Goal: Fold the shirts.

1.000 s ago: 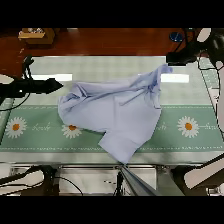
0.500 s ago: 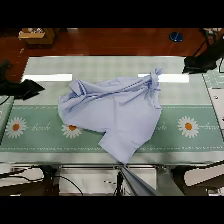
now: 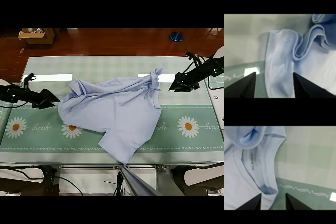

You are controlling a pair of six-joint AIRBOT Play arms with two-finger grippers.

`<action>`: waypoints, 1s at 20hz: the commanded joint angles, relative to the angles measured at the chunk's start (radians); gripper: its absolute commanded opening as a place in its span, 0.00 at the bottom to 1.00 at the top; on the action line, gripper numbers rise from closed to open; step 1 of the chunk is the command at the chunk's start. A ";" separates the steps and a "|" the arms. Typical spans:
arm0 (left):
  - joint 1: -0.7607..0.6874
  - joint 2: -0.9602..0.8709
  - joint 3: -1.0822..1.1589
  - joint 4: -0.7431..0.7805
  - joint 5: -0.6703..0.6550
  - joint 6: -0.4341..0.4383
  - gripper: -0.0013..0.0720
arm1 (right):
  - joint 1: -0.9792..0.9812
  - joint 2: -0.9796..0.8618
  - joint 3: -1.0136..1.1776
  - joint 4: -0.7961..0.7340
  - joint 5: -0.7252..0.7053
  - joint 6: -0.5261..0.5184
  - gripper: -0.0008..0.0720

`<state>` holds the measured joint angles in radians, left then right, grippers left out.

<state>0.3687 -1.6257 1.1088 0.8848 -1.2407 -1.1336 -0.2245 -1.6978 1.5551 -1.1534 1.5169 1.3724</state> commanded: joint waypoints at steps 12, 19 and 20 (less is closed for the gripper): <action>-0.034 -0.050 0.048 -0.001 -0.070 -0.066 0.04 | -0.038 0.092 -0.037 -0.086 0.042 -0.016 0.65; 0.016 0.052 0.063 -0.002 -0.085 -0.027 0.04 | -0.139 0.384 -0.578 -0.045 -0.061 -0.010 0.67; 0.016 0.053 0.063 -0.002 -0.085 -0.027 0.04 | -0.139 0.438 -0.676 -0.004 -0.086 -0.024 0.69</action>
<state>0.3763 -1.5921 1.1683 0.8852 -1.3155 -1.1725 -0.3489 -1.3895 1.1145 -1.2045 1.5009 1.3613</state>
